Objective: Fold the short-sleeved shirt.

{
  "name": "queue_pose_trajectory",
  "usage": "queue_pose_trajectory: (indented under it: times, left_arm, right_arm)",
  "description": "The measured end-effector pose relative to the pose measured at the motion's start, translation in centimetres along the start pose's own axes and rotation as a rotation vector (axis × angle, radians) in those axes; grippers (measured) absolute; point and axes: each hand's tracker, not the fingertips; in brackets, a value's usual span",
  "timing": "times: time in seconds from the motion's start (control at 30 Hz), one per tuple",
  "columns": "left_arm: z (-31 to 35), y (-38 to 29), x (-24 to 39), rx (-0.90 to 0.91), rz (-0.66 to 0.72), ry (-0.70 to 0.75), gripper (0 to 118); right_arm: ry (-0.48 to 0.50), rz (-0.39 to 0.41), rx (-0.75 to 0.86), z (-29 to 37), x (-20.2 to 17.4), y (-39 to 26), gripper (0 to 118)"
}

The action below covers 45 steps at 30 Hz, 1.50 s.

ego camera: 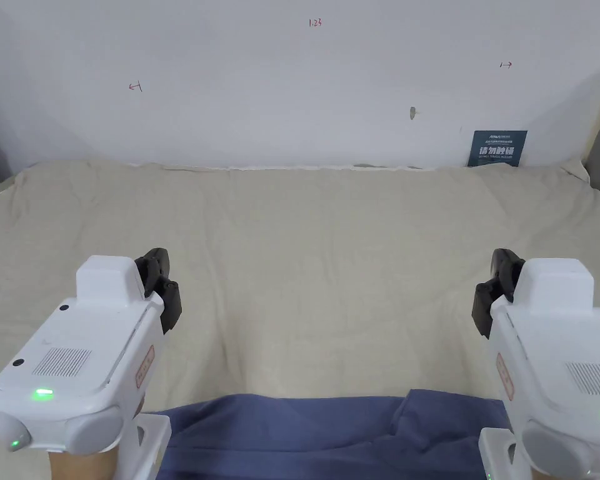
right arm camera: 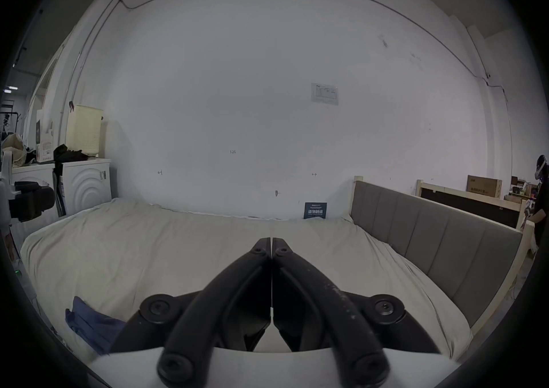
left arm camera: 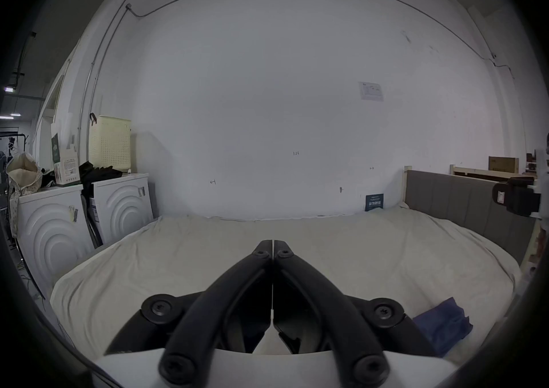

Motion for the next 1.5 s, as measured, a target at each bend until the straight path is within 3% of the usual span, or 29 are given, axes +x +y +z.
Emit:
queue_pose_trajectory:
  times: [0.17, 0.37, 0.63, 0.7, 0.73, 0.77, 0.8, 0.83, 0.97, 1.0, 1.07, 1.13, 1.17, 1.23, 1.27, 1.37, 1.5]
  left_arm:
    - [-1.6, -1.2, -2.4, -0.141, 0.084, -0.016, 0]
    - [-3.9, -7.1, -9.0, -0.491, 0.431, -0.232, 1]
    - [-4.1, -15.7, -16.4, -0.763, 0.588, -0.183, 2]
    - [-3.9, -17.1, -17.4, -0.790, 0.618, -0.220, 18]
    - [-4.1, -17.8, -17.8, -0.808, 0.628, -0.213, 39]
    - [-4.4, -18.4, -18.1, -0.831, 0.637, -0.210, 78]
    - [-4.6, -19.0, -18.3, -0.855, 0.644, -0.183, 101]
    - [-4.7, -19.5, -18.3, -0.860, 0.646, -0.171, 111]
    - [-5.0, -21.3, -18.2, -0.848, 0.684, -0.159, 109]
    - [-5.2, -22.0, -18.4, -0.866, 0.721, -0.169, 105]
    - [-5.6, -23.1, -18.2, -0.887, 0.742, -0.167, 86]
    - [-4.8, -22.5, -17.1, -0.859, 0.687, -0.142, 81]
    - [-4.7, -22.1, -16.7, -0.851, 0.652, -0.148, 71]
    - [-4.5, -21.4, -16.0, -0.870, 0.555, -0.142, 33]
    - [-4.5, -21.4, -15.5, -0.883, 0.498, -0.123, 19]
    - [-4.9, -21.9, -16.5, -0.883, 0.516, -0.132, 8]
    - [-4.6, -19.5, -15.0, -0.825, 0.426, -0.125, 7]
  right_arm:
    - [0.004, 0.000, -0.017, -0.4, 0.0, -0.2, 2]
    - [0.010, 0.004, -0.046, -1.0, -0.2, -0.8, 2]
    - [0.012, 0.006, -0.105, -2.3, -0.7, -2.2, 2]
    - [0.016, 0.010, -0.124, -2.7, -0.9, -2.5, 2]
    - [0.016, 0.010, -0.131, -3.0, -1.1, -2.7, 2]
    - [0.019, 0.011, -0.138, -3.1, -1.4, -2.9, 2]
    - [0.019, 0.012, -0.148, -3.3, -1.6, -3.1, 2]
    - [0.023, 0.013, -0.156, -3.5, -1.8, -3.2, 2]
    - [0.038, 0.031, -0.168, -3.7, -2.6, -3.7, 2]
    - [0.041, 0.037, -0.170, -3.6, -2.8, -3.7, 2]
    - [0.047, 0.039, -0.170, -3.6, -3.1, -3.8, 2]
    - [0.051, 0.037, -0.175, -3.6, -3.1, -3.8, 2]
    - [0.052, 0.034, -0.179, -3.5, -3.2, -3.9, 2]
    - [0.048, 0.034, -0.180, -3.5, -3.2, -4.0, 2]
    - [0.048, 0.034, -0.183, -3.5, -3.3, -4.0, 2]
    - [0.058, 0.018, -0.186, -3.2, -3.2, -4.0, 2]
    - [0.061, 0.014, -0.179, -2.9, -2.9, -3.7, 2]
